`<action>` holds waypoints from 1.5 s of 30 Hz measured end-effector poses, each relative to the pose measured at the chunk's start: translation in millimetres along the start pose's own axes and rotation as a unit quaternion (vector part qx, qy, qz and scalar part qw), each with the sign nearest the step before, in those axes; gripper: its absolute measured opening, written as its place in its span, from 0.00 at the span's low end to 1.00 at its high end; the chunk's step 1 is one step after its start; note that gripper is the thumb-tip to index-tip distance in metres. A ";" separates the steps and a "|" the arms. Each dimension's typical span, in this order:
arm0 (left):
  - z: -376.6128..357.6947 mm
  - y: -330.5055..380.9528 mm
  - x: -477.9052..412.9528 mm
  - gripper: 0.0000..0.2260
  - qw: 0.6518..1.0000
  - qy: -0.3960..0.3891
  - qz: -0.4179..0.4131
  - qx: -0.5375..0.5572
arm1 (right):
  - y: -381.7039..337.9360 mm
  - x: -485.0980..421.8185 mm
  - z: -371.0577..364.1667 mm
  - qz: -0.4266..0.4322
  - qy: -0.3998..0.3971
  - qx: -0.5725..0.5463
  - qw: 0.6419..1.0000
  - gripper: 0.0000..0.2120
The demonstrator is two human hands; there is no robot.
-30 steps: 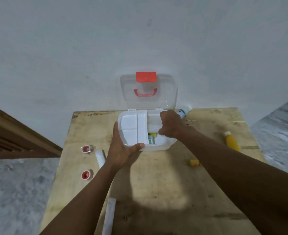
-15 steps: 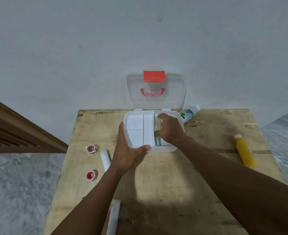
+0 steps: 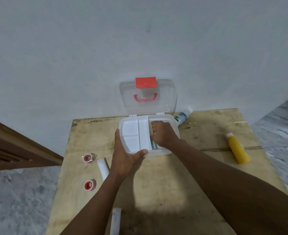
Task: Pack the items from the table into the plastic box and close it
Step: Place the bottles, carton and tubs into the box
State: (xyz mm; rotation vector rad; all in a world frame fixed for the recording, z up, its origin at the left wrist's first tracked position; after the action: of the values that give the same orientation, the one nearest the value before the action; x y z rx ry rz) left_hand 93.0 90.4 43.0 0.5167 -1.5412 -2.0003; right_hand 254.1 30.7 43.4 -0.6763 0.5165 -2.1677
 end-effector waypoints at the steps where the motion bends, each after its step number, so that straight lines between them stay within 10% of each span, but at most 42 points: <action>1: 0.1 0.7 0.4 0.42 1.000 -0.001 -0.001 -0.001 | -1.3 1.1 1.0 -0.007 -0.009 0.015 1.000 0.07; 14: 3.5 3.5 0.6 0.42 1.000 -0.013 -0.013 -0.002 | 43.9 60.3 88.6 -0.165 0.181 -0.064 0.967 0.14; 45: -5.7 6.9 -3.1 0.40 1.000 -0.010 0.012 -0.002 | 126.3 -25.3 79.1 -0.348 0.136 -0.187 0.909 0.26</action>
State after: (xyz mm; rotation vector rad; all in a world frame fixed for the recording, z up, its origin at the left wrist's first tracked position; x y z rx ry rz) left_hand 100.2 86.7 48.0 0.4751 -1.5477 -1.9949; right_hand 388.4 -36.7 26.7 -0.8592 0.9705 -2.8955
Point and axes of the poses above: each hand's wrist, its own x-axis away from the middle knuckle, its own z-axis out of the back of the hand, y = z × x, the point moved 9 cm from there along -x, towards the middle knuckle, and after that the axes turned 8 degrees about -y, right-handed, at the moved point
